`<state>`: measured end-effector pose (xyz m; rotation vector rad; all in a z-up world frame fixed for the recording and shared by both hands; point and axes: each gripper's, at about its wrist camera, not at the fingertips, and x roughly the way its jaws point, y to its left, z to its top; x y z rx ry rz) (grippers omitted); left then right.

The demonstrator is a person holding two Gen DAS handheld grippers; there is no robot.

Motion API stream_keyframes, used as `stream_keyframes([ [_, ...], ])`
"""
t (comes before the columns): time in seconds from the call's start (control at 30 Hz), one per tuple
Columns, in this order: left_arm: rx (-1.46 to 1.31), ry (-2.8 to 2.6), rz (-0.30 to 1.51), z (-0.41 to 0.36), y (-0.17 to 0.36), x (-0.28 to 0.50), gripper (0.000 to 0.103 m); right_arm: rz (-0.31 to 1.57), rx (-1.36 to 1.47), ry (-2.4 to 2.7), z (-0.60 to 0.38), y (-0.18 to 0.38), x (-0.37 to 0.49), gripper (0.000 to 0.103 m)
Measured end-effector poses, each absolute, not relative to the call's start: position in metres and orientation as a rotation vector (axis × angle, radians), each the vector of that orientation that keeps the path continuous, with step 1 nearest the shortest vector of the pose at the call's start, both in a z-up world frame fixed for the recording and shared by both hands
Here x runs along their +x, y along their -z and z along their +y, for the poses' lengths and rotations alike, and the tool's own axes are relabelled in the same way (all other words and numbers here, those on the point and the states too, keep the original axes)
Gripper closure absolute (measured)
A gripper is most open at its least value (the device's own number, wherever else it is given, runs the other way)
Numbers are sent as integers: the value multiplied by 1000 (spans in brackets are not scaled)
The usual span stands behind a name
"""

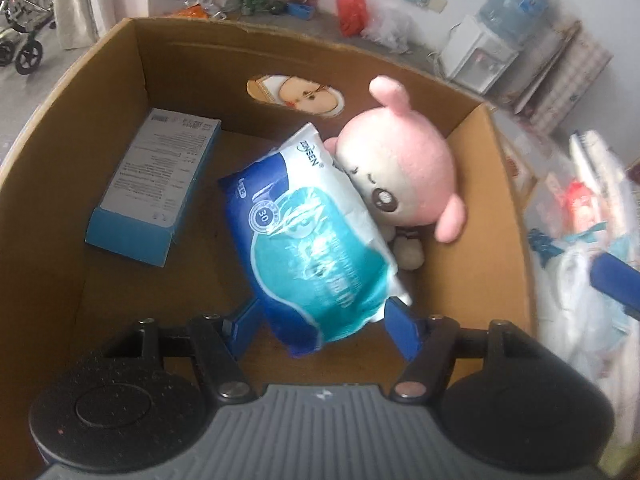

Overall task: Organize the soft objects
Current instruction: 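Carry the wet-wipe pack with the right gripper into the cardboard box, then open the right gripper to drop the pack and return to the table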

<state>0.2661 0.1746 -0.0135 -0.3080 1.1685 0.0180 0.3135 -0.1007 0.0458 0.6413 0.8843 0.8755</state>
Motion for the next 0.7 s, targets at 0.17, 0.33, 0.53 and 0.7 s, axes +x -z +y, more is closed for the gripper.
stream_keyframes([
  [0.17, -287, -78, 1215, 177, 28, 282, 37, 897, 665, -878, -116, -34, 312, 47],
  [0.33, -301, -110, 1187, 186, 30, 289, 37, 894, 679, -866, -127, -30, 310, 47],
  [0.53, -345, -154, 1138, 190, 26, 286, 41, 891, 689, -838, -137, -24, 309, 47],
  [0.7, -413, -162, 1094, 193, 8, 270, 31, 892, 685, -832, -143, -25, 301, 47],
])
